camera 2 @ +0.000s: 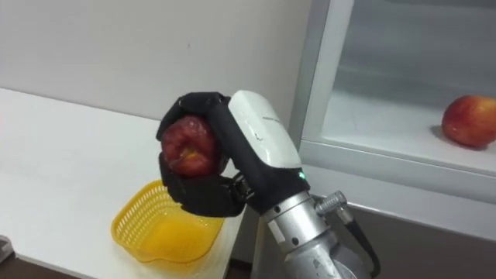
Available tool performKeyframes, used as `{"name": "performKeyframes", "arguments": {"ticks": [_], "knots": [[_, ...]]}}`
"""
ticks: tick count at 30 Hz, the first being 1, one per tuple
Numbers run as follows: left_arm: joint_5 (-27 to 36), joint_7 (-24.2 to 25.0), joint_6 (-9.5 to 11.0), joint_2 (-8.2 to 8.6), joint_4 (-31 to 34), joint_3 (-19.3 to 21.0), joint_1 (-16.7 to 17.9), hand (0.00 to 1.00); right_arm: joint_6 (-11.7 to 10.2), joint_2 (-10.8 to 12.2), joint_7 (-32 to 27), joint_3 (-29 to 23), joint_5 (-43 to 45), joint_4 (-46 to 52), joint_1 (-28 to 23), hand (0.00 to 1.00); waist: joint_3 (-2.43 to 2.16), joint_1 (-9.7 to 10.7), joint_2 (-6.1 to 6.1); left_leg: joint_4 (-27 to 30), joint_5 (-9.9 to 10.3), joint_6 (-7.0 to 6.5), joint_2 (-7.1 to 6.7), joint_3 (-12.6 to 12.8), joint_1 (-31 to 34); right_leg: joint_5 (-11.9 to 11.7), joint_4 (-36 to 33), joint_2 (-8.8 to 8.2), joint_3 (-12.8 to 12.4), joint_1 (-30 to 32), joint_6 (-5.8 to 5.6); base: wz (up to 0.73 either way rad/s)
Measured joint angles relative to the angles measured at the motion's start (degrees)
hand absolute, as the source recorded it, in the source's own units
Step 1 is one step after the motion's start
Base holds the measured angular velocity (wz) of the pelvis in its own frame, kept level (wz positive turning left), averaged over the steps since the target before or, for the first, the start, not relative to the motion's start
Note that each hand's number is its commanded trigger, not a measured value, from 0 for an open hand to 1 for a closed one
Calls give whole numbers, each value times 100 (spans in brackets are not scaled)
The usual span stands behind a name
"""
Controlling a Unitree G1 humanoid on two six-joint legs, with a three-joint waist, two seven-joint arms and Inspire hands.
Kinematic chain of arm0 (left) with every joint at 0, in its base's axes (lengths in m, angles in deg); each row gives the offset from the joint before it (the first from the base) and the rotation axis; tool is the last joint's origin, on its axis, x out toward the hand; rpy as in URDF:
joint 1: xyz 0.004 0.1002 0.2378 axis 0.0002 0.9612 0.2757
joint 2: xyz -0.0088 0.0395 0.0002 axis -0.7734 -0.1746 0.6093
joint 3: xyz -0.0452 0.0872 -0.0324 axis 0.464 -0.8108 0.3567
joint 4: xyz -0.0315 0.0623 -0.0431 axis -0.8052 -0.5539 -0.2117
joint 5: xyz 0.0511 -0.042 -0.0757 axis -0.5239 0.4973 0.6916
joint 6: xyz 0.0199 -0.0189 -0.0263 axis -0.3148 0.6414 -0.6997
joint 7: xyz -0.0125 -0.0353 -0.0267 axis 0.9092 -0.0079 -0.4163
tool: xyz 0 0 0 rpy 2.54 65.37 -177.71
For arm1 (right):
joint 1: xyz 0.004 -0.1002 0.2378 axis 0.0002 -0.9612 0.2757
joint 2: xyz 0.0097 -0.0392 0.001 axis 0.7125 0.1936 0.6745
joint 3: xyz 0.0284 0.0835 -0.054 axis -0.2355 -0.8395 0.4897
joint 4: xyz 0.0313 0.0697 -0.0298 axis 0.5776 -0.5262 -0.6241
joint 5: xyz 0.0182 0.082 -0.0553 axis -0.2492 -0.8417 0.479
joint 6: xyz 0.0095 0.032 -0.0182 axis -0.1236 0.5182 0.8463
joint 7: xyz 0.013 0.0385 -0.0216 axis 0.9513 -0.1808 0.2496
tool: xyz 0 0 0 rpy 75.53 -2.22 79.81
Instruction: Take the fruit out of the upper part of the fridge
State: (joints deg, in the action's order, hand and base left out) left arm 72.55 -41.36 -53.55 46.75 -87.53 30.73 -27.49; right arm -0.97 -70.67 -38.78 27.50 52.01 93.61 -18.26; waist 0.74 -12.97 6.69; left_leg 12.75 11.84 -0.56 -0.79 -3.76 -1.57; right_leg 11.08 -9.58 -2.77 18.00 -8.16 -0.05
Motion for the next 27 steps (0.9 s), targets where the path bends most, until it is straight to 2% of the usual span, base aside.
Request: {"name": "performKeyframes", "arguments": {"ticks": [4, 7, 9, 10, 12, 16, 19, 21, 27], "knots": [[0, 20, -61, -8, 29, 0, 52, 0, 55, 14, 3, 7, 14, -196, 30, 100, -4, -26, 48, 73, 0, 0, -20, -132, 40, 0, -4, -7, 111, -15, 0, 18], [0, 18, -93, -10, 47, 6, 73, 0, 55, 21, -8, 7, -8, -404, 31, 100, 7, -146, 52, 97, -1, 0, -40, -167, 7, 2, 3, -15, 122, -79, -3, 10], [-2, 11, -103, -19, 42, 14, 62, 0, 37, 20, -66, 10, -68, -708, 73, 100, 17, -168, 63, 116, -2, -2, -71, -289, -12, 7, 1, -36, 258, -147, -11, 21], [-4, 10, -110, -22, 39, 15, 49, 0, 37, 22, -78, 10, -107, -777, 81, 100, 22, -171, 70, 115, -6, -9, -82, -301, -9, 12, 1, -42, 271, -158, -19, 29], [-117, 17, -142, -21, 44, 39, 39, 0, 54, 28, -88, 11, -127, -1094, 89, 100, 30, -300, 82, 123, -10, -18, -104, -356, 6, 44, -3, -75, 318, -177, -73, 11], [-290, 36, -204, -23, 117, 112, 58, 0, 145, 28, -87, 10, -133, -1323, 88, 100, 32, -324, 82, 149, -20, -32, -178, -485, 122, 70, -6, -108, 453, -168, -111, 18], [-337, 77, -273, -23, 121, 106, 97, 0, 161, 31, -86, 12, -194, -1543, 88, 100, 37, -366, 77, 189, -21, -34, -192, -504, 131, 72, -14, -115, 512, -174, -113, 8], [-341, 112, -287, -22, 128, 103, 91, 0, 180, 36, -86, 17, -177, -1708, 88, 100, 28, -480, 92, 196, -21, -35, -189, -505, 182, 71, -18, -121, 579, -139, -113, 0], [-347, 190, -375, -20, 248, 107, 92, 0, 290, 57, -71, 218, 13, -1810, 88, 100, 26, -608, 127, 261, -23, -36, -191, -503, 280, 71, -14, -121, 600, -80, -113, 3]]}}
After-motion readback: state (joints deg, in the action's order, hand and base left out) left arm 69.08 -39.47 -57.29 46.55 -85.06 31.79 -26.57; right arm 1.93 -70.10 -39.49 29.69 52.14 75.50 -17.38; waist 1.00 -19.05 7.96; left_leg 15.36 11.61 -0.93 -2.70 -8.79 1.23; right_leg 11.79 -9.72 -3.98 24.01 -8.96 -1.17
